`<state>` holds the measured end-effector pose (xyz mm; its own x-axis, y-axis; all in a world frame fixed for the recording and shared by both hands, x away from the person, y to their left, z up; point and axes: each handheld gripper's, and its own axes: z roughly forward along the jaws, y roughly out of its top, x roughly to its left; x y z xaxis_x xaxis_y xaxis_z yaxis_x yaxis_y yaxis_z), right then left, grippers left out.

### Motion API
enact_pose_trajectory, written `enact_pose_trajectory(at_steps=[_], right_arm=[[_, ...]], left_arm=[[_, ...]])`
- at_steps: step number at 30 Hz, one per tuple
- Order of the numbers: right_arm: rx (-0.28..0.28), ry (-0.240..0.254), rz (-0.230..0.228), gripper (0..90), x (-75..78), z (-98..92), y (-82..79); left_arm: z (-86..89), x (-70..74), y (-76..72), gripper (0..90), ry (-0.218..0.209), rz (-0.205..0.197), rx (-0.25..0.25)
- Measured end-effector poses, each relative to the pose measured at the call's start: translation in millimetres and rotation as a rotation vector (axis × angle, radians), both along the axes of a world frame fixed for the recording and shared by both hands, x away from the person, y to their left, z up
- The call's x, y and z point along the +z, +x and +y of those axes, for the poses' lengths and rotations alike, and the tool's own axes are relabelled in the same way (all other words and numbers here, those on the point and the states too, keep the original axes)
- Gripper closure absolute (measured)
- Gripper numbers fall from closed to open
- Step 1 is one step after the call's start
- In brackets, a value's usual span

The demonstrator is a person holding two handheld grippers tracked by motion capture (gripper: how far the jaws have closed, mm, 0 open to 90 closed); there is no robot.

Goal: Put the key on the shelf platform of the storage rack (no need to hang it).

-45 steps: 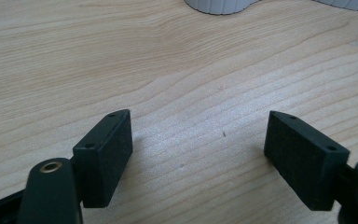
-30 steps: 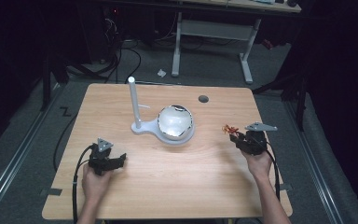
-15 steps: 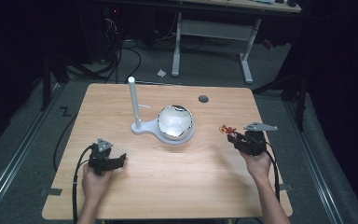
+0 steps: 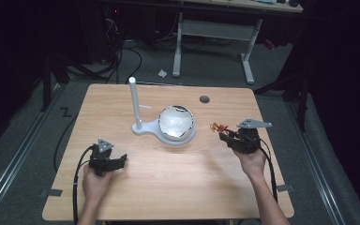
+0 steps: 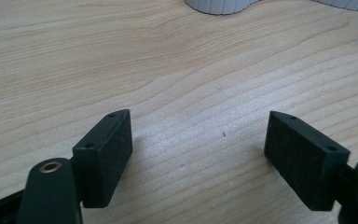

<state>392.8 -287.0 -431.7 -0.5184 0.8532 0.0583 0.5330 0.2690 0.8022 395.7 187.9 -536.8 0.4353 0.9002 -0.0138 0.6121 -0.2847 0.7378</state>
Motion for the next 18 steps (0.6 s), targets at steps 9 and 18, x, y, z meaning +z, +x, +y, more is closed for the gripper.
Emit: enact_pose_trajectory(at_steps=[9, 18], right_arm=[[0.052, 0.015, -0.003, 68.3, 8.5, 19.1, 4.1], [0.095, 0.011, -0.008, 68.3, 12.5, 36.6, 9.2]], left_arm=[[0.1, 0.0, 0.0, 23.7, 0.0, 0.0, 0.0], [0.0, 0.0, 0.0, 23.7, -0.001, 0.0, 0.0]])
